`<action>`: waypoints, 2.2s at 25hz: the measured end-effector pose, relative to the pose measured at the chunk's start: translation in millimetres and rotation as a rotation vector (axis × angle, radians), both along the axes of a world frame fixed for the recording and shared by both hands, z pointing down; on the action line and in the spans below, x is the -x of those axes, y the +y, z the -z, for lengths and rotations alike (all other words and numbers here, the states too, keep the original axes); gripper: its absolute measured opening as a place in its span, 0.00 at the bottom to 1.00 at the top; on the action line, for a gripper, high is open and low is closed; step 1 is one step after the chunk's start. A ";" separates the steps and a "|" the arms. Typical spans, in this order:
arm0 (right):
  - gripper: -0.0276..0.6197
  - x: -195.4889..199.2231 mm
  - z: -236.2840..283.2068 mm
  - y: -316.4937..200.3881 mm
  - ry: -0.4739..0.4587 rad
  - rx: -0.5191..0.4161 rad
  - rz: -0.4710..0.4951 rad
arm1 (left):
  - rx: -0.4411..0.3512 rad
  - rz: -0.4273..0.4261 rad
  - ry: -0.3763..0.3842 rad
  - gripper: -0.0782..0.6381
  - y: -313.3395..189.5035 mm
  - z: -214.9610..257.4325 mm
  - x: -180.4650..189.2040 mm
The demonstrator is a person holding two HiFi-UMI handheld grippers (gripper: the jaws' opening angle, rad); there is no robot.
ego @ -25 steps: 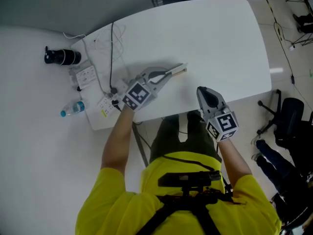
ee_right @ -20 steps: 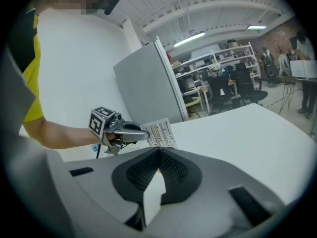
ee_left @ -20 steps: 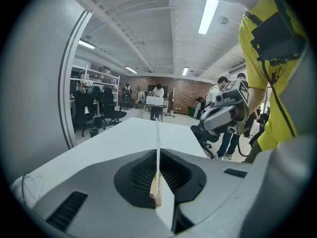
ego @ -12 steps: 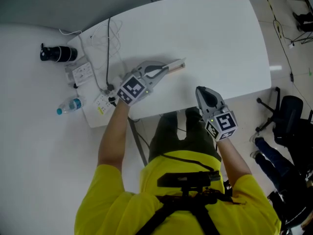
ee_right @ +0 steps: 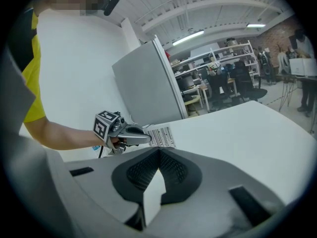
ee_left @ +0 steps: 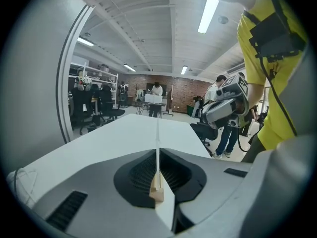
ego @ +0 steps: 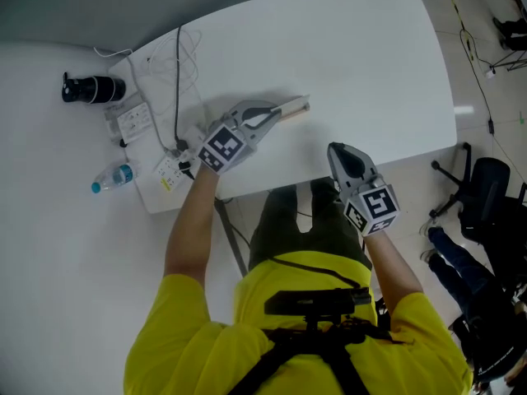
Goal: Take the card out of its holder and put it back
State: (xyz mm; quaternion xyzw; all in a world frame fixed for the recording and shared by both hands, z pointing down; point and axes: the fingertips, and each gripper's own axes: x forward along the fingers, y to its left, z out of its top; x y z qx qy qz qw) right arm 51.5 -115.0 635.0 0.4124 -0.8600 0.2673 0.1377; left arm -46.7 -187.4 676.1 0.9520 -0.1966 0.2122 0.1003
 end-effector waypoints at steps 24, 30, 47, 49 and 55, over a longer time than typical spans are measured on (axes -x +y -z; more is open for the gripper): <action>0.05 12.9 151.6 -52.4 -0.029 -0.260 0.048 | -0.350 0.771 0.144 0.18 4.6 224.4 90.1; 0.05 16.6 227.4 -49.8 -0.086 -0.411 0.090 | -0.354 0.883 0.311 0.18 40.8 302.5 104.3; 0.05 18.5 275.8 -39.6 -0.094 -0.549 0.110 | -0.440 0.866 0.252 0.18 63.7 315.6 102.4; 0.05 19.5 273.8 -37.6 -0.092 -0.544 0.112 | -0.431 0.862 0.258 0.18 64.1 311.0 101.8; 0.05 23.0 267.1 -36.0 -0.085 -0.528 0.118 | -0.389 0.861 0.264 0.18 65.1 300.9 98.1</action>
